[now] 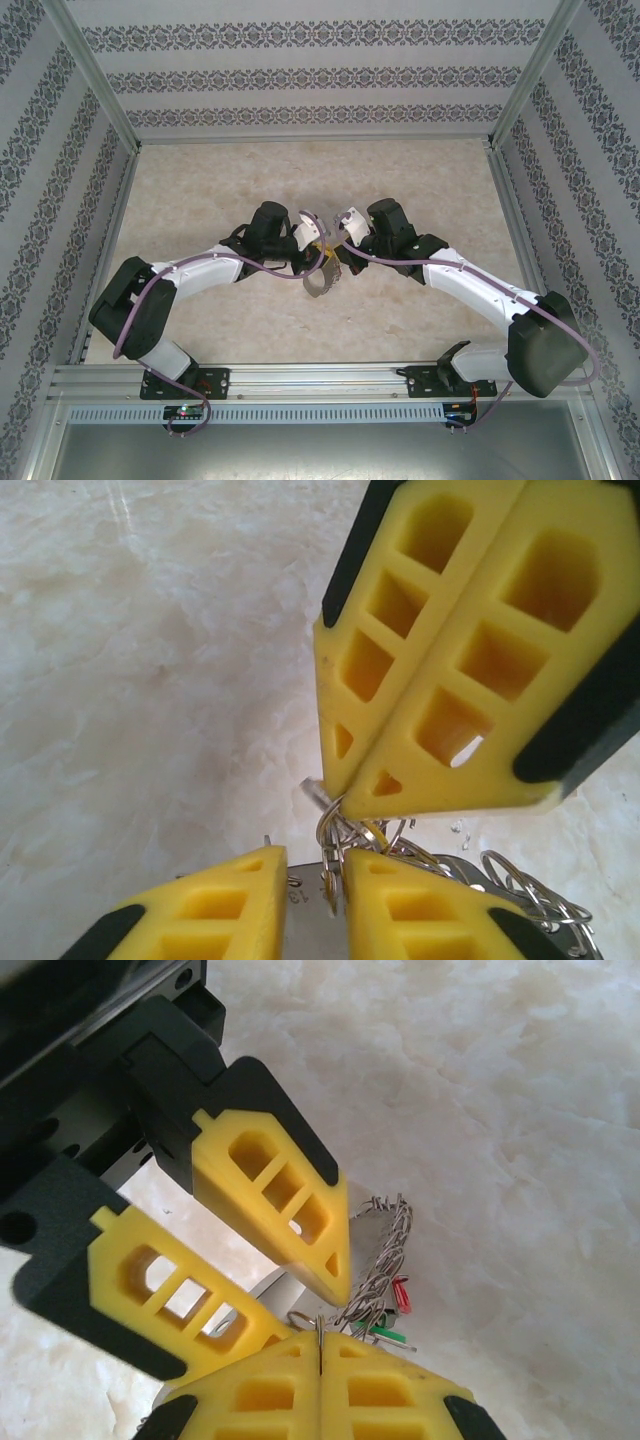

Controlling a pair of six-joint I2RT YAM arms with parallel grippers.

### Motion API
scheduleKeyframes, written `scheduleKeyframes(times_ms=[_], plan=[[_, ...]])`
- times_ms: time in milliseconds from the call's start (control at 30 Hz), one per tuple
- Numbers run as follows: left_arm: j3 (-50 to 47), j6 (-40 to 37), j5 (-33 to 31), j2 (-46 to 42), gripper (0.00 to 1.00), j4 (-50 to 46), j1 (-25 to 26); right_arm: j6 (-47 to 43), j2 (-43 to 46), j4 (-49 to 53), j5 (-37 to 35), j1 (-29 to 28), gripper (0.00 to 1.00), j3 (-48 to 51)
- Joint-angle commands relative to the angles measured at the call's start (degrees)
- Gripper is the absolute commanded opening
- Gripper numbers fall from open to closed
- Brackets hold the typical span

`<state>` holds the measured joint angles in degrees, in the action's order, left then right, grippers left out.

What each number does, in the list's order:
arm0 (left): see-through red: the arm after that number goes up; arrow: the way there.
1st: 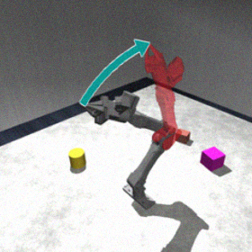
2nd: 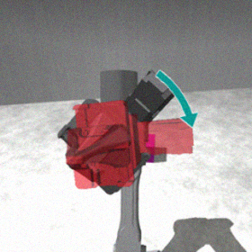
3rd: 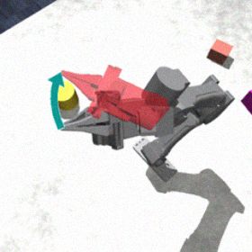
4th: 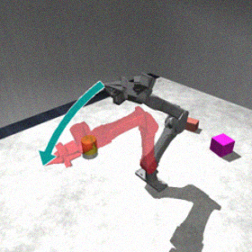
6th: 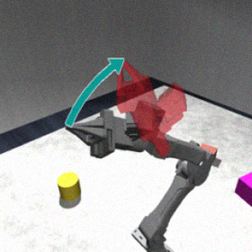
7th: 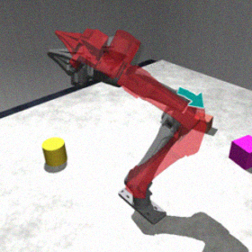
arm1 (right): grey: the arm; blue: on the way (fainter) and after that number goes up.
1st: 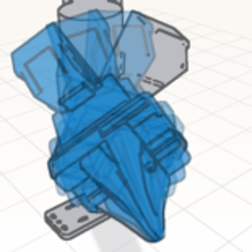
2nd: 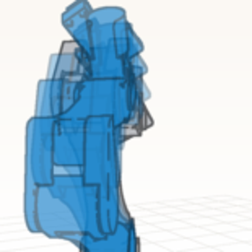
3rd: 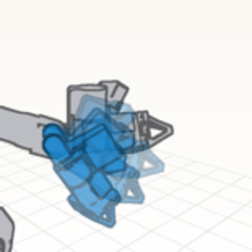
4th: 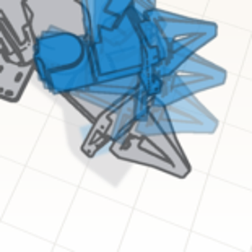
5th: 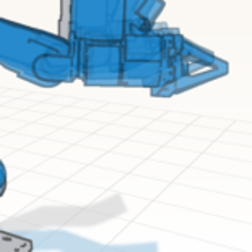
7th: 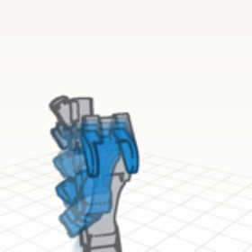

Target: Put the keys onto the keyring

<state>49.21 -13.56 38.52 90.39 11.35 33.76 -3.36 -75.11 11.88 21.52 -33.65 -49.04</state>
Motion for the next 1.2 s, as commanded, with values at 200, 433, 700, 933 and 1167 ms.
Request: scheduleKeyframes(times_ms=[200, 433, 700, 933, 1167], plan=[[3.14, -1.71, 0.8, 1.83, 0.16, -1.51, 0.61, -0.33, 0.83, -0.94, 2.47, -0.63, 0.0, -1.68], [3.88, -2.16, 1.58, 2.37, 0.17, -1.99, 0.61, -0.42, 0.93, -0.95, 2.91, -0.62, 0.0, -1.68], [4.34, -3.21, 1.4, 2.0, 0.0, -3.44, 0.66, -0.57, 0.84, -0.19, 3.33, -0.43, 0.0, -1.49], [4.33, -2.92, 1.83, 1.08, 0.0, -2.39, 0.7, 0.29, -0.87, 1.44, 5.05, 0.79, 0.01, -1.14], [4.58, -2.61, 2.26, 0.78, 0.0, -2.06, 0.7, 0.42, -2.63, 1.16, 4.83, 0.95, 0.1, -1.76]])
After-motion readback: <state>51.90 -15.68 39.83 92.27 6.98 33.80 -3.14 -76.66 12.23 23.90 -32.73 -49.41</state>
